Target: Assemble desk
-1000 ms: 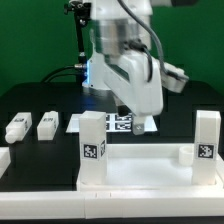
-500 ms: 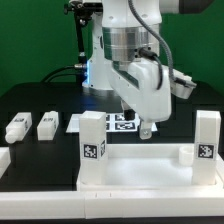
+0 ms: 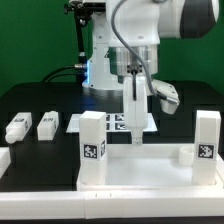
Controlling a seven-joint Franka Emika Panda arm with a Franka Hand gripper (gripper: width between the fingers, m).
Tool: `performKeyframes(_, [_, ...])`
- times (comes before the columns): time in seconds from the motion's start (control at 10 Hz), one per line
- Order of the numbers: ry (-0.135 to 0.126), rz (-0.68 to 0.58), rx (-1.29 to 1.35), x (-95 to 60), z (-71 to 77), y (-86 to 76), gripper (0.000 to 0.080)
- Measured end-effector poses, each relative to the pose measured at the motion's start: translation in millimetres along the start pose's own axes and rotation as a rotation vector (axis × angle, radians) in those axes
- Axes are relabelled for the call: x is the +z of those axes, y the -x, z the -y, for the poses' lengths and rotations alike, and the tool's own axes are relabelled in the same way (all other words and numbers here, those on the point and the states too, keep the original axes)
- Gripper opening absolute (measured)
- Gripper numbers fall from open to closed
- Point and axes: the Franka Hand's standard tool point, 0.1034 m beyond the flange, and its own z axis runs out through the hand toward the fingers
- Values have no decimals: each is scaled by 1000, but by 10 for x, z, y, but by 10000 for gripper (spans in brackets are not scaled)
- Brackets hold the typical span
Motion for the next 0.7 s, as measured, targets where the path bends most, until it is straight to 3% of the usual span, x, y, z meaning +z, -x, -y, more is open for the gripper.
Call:
performKeyframes(0.3, [1, -1, -4, 14, -6, -1, 649])
performKeyframes(0.7, [29, -25, -6, 287, -109, 98, 649])
